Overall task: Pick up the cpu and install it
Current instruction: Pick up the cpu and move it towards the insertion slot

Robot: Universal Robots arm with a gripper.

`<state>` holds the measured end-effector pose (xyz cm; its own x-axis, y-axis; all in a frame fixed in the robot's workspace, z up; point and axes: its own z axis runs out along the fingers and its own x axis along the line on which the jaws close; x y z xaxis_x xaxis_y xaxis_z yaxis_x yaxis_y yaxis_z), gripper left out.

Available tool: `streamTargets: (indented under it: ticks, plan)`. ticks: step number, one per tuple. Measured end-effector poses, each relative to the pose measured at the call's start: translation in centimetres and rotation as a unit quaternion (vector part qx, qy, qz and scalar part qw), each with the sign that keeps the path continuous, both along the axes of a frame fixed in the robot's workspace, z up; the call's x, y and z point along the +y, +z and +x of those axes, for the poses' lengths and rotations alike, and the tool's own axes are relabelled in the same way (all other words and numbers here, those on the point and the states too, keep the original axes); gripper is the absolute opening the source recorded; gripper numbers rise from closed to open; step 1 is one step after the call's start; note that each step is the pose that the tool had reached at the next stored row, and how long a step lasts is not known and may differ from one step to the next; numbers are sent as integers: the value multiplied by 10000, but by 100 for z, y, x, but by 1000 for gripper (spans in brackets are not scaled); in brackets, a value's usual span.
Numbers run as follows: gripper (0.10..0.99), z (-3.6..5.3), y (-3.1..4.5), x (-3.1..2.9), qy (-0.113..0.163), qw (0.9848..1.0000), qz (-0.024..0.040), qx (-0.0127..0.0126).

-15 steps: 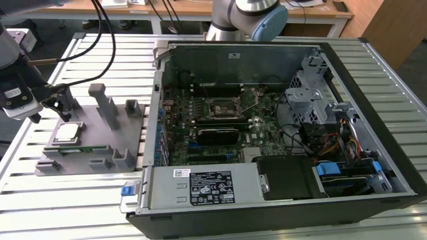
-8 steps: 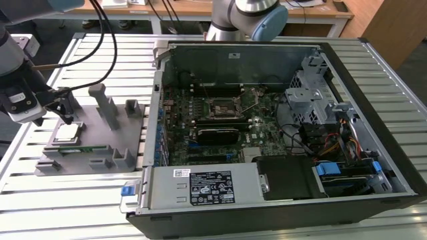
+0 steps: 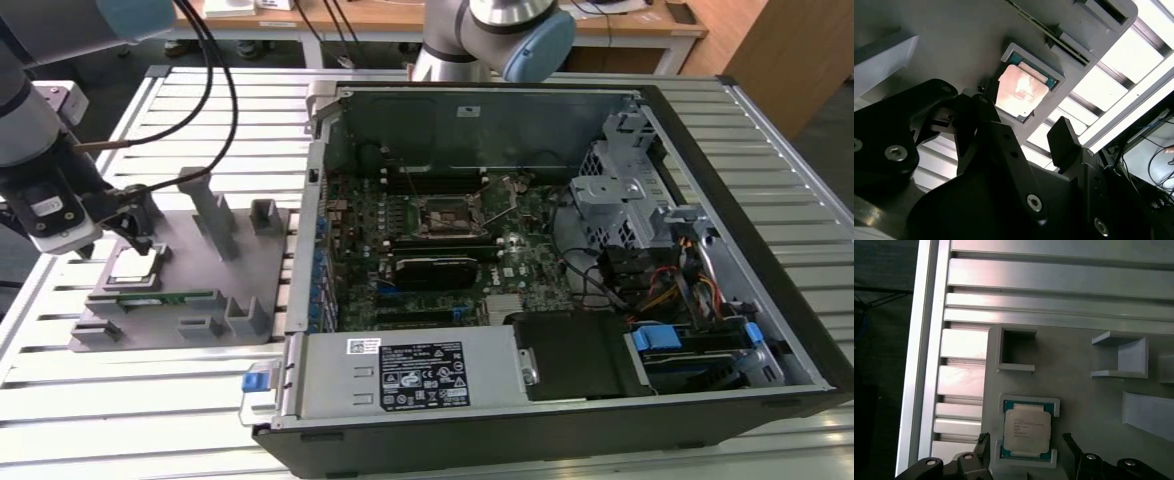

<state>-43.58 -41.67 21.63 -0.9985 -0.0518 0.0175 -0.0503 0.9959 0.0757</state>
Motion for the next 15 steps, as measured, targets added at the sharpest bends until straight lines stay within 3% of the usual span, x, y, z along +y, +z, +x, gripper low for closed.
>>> streamTargets:
  ticks: [15]
  plan:
    - [663, 0, -187, 37, -5, 10000, -1, -3]
